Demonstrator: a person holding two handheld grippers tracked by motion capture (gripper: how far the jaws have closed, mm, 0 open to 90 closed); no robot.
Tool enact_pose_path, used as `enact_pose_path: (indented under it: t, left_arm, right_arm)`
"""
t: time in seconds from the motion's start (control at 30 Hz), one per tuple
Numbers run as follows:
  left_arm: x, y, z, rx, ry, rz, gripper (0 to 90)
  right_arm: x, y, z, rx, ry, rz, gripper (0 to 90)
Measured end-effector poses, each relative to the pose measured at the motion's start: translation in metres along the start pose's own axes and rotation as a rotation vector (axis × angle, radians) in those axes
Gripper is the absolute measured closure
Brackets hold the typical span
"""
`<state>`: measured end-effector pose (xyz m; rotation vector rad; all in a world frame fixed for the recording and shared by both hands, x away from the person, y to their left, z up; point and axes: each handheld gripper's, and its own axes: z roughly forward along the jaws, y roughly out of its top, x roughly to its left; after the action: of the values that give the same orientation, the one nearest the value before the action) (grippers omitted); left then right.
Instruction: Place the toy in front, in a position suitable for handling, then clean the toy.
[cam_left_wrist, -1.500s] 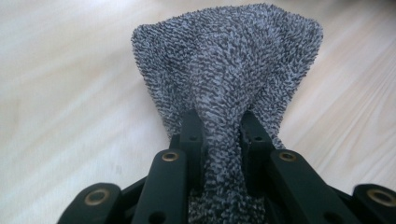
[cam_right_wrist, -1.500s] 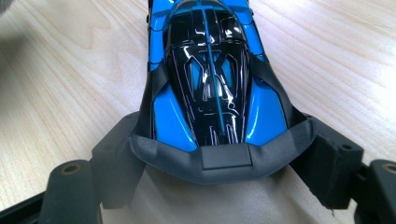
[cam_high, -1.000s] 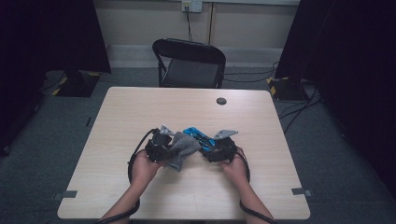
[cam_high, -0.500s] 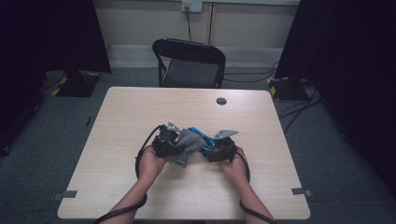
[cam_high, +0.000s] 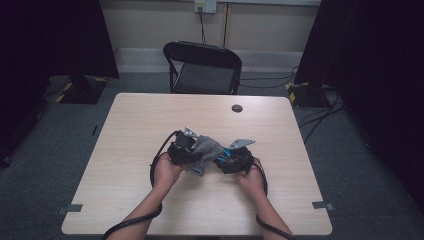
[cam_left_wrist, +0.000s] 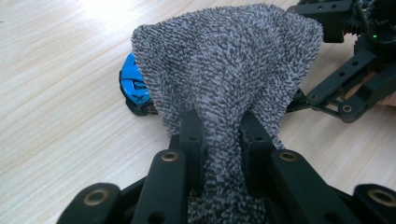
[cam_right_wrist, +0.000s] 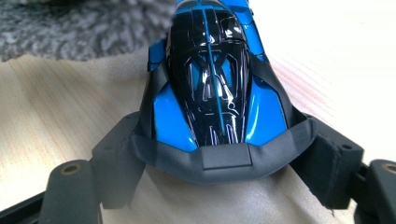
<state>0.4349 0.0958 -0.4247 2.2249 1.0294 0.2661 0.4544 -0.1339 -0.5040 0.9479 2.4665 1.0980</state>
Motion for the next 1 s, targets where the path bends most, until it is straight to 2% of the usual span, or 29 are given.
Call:
enact_pose_path:
  t: [0.07,0.23,0.37,0.7,1.0]
  left_arm:
    - [0.002,-0.001,0.003,0.004,-0.004,-0.013,75.2]
    - [0.004,0.0,0.007,0.009,0.003,-0.015,75.1]
    - [0.004,0.003,0.008,-0.004,-0.005,-0.027,75.1]
    - [0.003,0.012,0.014,-0.006,-0.003,-0.019,75.1]
    - [-0.003,0.019,0.027,0.0,-0.009,-0.024,75.0]
  right_arm:
    - [0.0,0.0,0.0,0.0,0.0,0.0,24.1]
    - [0.0,0.0,0.0,0.0,0.0,0.0,24.1]
    - [0.0,0.0,0.0,0.0,0.0,0.0,24.2]
    - [0.0,0.0,0.0,0.0,0.0,0.0,24.1]
    - [0.0,0.0,0.0,0.0,0.0,-0.001,24.1]
